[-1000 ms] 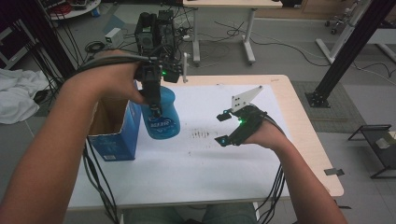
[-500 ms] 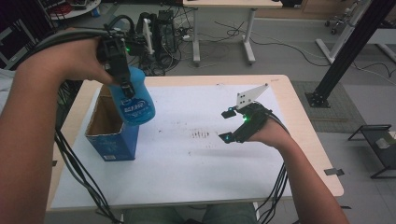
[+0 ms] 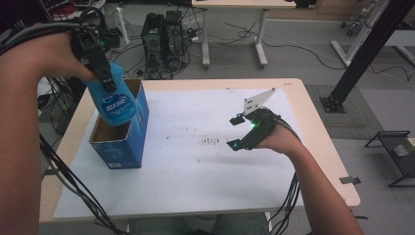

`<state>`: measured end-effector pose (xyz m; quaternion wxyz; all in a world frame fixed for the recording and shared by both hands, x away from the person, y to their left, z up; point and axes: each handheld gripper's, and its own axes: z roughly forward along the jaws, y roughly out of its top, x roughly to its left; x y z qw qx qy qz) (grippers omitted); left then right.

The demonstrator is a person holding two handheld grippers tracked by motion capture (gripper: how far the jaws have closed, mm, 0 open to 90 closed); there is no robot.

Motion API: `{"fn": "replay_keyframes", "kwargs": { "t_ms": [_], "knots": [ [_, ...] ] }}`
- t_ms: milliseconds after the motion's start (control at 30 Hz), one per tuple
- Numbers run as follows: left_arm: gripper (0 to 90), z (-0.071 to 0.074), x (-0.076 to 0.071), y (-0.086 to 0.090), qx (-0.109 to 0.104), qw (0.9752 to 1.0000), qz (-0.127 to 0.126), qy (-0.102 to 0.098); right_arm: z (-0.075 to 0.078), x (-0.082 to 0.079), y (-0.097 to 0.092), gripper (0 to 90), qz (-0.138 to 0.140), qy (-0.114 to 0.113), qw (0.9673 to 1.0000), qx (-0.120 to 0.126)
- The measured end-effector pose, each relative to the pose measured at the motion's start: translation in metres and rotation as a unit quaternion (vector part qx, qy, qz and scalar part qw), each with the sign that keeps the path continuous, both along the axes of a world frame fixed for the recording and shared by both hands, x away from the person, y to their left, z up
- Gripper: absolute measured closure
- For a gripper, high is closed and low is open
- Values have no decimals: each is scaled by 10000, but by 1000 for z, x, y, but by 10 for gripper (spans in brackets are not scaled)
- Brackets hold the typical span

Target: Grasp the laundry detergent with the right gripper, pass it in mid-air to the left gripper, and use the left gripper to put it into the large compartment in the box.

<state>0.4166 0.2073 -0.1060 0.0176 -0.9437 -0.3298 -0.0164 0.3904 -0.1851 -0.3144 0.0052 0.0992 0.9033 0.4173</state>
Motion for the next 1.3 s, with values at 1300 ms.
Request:
{"fn": "replay_keyframes", "kwargs": {
  "t_ms": [1300],
  "knots": [
    [381,-121,32,32,-61,9992,235,308,-12,2,10,130,55,-23,9999,-136]
  ]
}}
